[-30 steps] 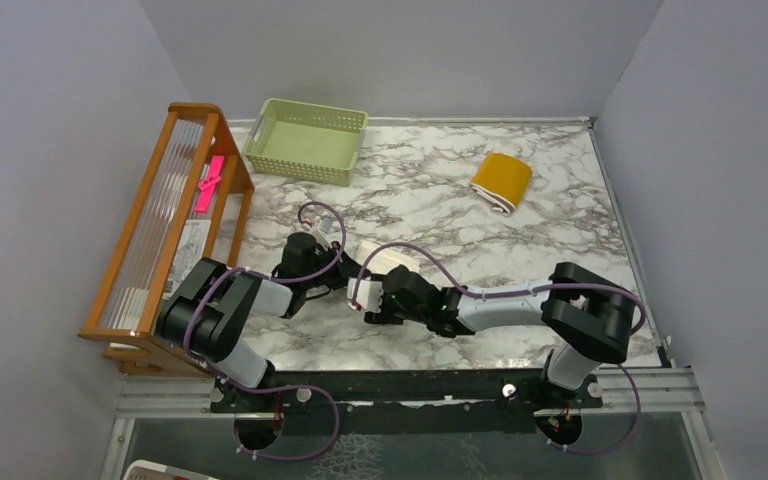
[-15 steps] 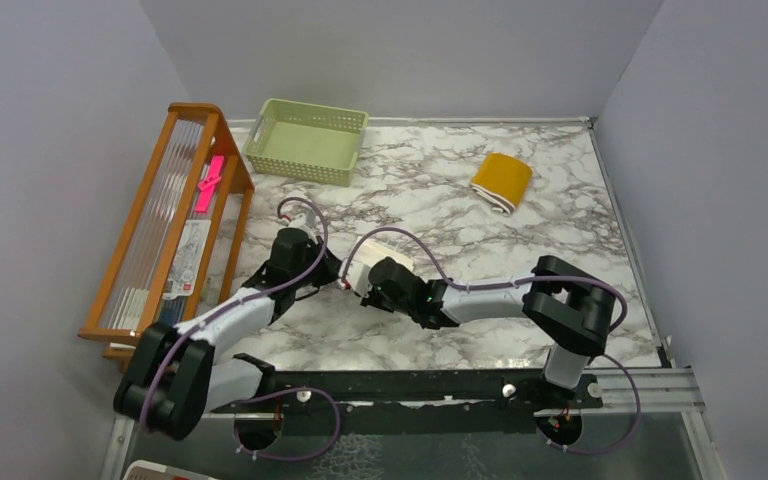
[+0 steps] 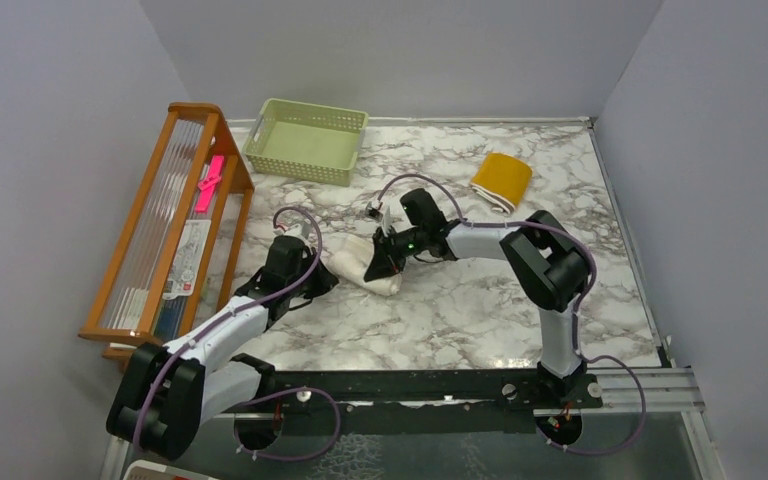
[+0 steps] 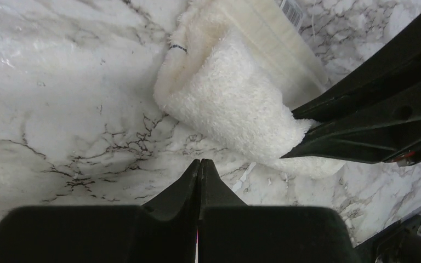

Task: Roll the towels
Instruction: Roll the towel at the center of the board.

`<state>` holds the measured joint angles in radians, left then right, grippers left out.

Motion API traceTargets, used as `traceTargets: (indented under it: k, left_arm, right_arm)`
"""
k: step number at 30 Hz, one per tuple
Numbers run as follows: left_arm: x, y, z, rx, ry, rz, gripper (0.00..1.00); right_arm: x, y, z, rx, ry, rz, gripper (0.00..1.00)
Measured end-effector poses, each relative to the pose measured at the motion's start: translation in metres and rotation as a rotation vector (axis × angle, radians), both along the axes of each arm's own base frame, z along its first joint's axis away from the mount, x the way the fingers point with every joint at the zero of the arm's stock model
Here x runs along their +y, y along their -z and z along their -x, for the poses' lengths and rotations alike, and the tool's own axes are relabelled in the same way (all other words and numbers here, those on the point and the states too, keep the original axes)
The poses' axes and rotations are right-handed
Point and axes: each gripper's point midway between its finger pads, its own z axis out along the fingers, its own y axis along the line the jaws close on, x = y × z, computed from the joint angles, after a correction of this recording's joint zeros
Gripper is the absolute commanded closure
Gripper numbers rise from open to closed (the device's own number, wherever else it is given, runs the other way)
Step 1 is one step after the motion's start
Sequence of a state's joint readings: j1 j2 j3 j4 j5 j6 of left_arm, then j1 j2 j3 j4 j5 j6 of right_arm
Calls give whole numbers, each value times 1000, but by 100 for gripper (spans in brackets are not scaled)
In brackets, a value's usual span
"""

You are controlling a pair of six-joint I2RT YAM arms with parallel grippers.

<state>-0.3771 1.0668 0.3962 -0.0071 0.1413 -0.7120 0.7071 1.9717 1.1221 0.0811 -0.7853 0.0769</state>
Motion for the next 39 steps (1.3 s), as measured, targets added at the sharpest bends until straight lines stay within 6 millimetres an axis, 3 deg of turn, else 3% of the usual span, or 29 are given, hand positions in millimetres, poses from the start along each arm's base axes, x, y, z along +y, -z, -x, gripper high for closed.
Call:
traceTargets:
  k: [5,11,17,22,24,26,32,34,35,38,39]
  left_arm:
    - [-6,11,10,45,28,35,100]
    - [-16,9,4,36,46,80,100]
    - [-24,21,1,65,57,113,100]
    - [-27,19,-2,53,62,129,100]
    - [-28,18,-1,50,68,138,7]
    - [-30,15,-1,42,76,146,1]
    - [-38,-18,0,-82,125,230,1]
    - [-41,-24,2,-114,143,250,9]
    - [-42,-26,2,-126,149,258,19]
    - [-46,-26,-1,-135,167,275,66]
    - [-48,-23,-2,-127,170,280,86]
  right_arm:
    - [5,3,20,229,-62,-63,99]
    - [3,8,23,498,-41,-119,99]
    - [0,9,23,601,-30,-123,99]
    - [-2,11,22,671,-8,-130,99]
    - [-5,13,21,714,11,-136,99]
    - [-8,16,19,755,33,-137,99]
    - [-12,20,12,820,86,-106,99]
    - [-12,20,11,827,91,-94,99]
    - [-12,21,11,830,92,-88,99]
    - [-12,21,11,831,95,-74,99]
    - [-12,21,10,829,97,-70,99]
